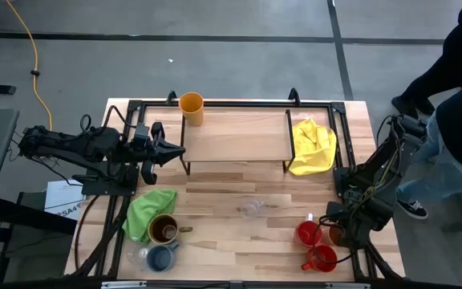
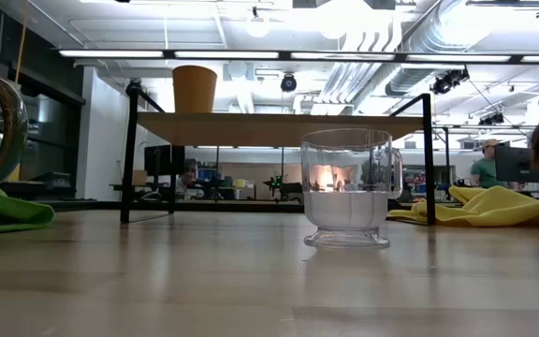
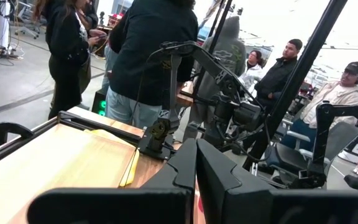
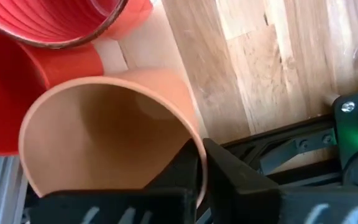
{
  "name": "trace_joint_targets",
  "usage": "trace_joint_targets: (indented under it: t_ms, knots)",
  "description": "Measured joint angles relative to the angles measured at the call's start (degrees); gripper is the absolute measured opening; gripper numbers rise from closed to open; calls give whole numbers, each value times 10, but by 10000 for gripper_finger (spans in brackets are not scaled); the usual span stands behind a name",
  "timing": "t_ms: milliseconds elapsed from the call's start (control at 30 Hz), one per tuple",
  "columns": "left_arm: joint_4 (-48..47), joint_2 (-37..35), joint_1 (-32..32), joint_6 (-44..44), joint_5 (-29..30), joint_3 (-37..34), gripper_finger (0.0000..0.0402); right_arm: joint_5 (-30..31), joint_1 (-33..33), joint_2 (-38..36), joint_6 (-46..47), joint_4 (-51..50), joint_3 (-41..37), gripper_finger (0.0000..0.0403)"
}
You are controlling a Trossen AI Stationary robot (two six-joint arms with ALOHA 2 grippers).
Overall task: Stack small to large cups/mugs on shelf
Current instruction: Put the orange cup on the shelf
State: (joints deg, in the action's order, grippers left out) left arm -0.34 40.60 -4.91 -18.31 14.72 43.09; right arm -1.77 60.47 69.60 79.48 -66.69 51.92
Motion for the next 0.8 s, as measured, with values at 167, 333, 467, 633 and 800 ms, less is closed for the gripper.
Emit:
trace_joint_targets:
  t_ms: [167,333,467,633,800]
  knots:
    - [0,0,0,0,0,0,0,0,-1,0,-15,-25,29,3]
    - [0,0,0,0,0,0,0,9,-1,0,-26,-92,88,2]
    - [0,0,0,0,0,0,0,41,-1,0,-25,-152,149,1]
    - [0,0,0,0,0,0,0,98,-2,0,-18,-223,228,1]
    - [0,0,0,0,-1,0,0,170,-33,-3,-38,-233,292,0]
